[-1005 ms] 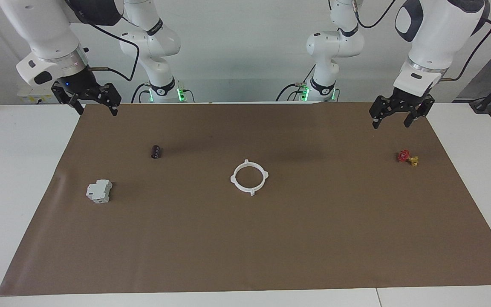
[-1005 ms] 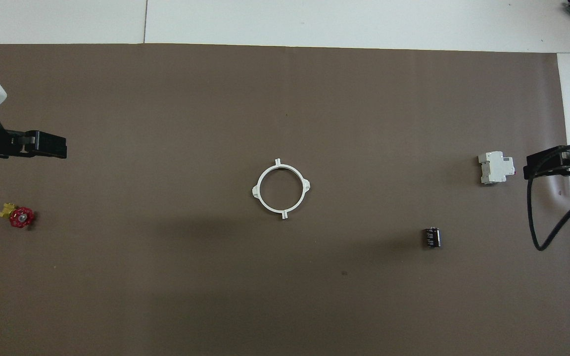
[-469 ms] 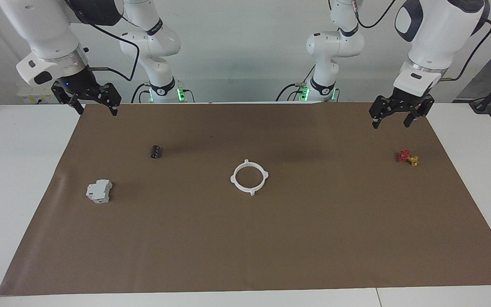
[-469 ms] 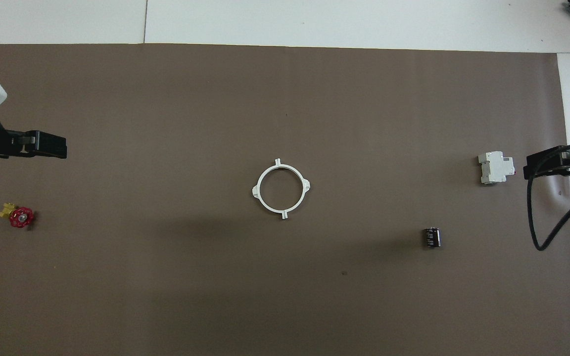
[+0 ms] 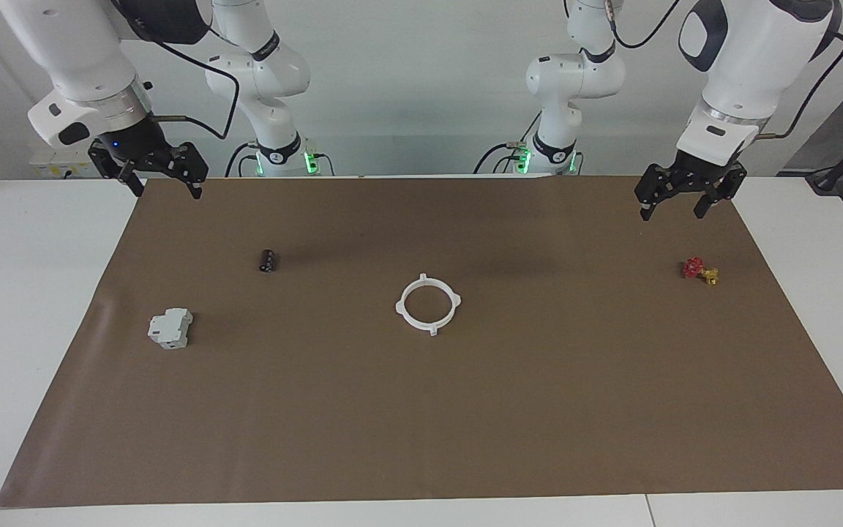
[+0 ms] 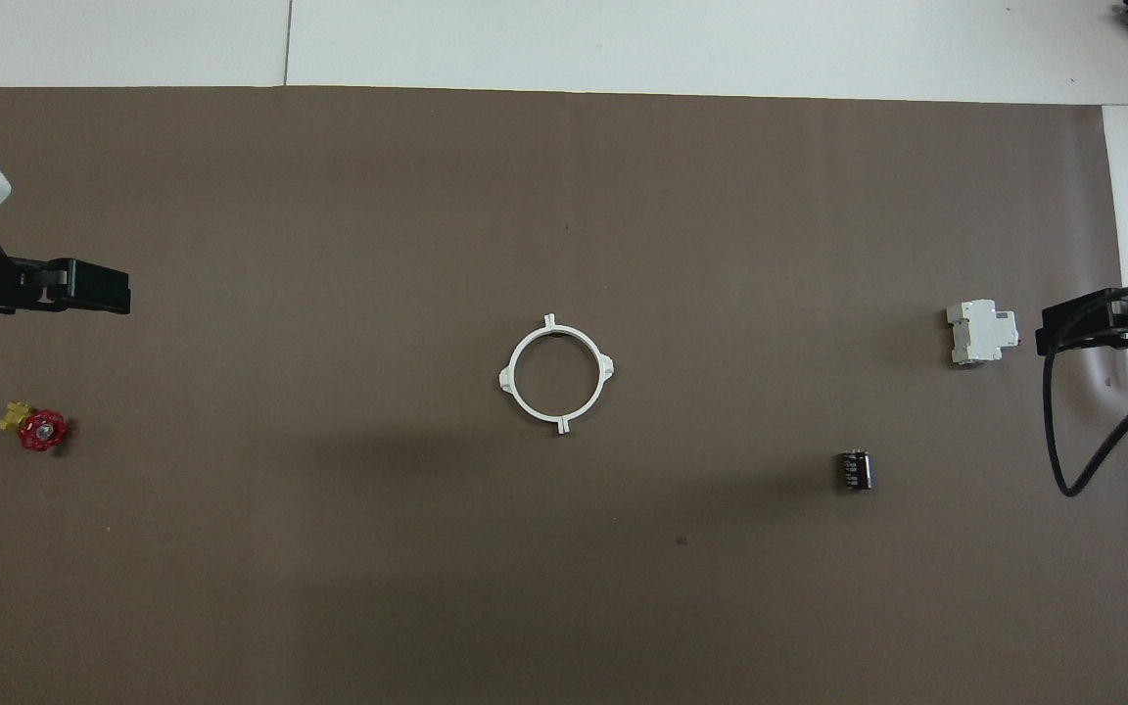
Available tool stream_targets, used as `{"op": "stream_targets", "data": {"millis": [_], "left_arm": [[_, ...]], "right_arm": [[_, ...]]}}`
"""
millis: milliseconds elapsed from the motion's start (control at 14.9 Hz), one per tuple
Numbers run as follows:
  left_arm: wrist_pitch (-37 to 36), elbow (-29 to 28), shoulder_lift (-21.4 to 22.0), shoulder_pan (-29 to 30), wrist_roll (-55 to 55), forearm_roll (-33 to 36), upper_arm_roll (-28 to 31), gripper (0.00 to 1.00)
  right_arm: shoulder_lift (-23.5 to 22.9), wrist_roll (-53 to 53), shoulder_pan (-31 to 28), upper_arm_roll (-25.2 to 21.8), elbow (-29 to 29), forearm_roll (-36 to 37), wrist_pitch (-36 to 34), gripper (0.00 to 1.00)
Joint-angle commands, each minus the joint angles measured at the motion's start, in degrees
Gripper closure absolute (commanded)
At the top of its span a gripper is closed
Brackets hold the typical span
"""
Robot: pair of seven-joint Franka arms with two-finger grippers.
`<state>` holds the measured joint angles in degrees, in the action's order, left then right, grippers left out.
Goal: Assemble drain pipe with both arms
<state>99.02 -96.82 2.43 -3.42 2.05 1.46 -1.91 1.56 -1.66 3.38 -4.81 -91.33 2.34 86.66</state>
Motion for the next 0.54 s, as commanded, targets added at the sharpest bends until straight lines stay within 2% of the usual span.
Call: {"op": "stream_targets", "data": {"millis": [0,469], "left_arm": [[-0.84,0.14,0.48,0.26,0.32,-0.67,0.06,0.0],[-0.93,0.14,0.56,0.26,0.41,-0.67,-0.02,0.0]], "right_arm": [[0.99,0.08,-0.13,0.24,-1.31,0.38,1.49,0.0],[0.9,-0.1,-0.22,0.24,-1.22,0.29,1.32,0.0]]}}
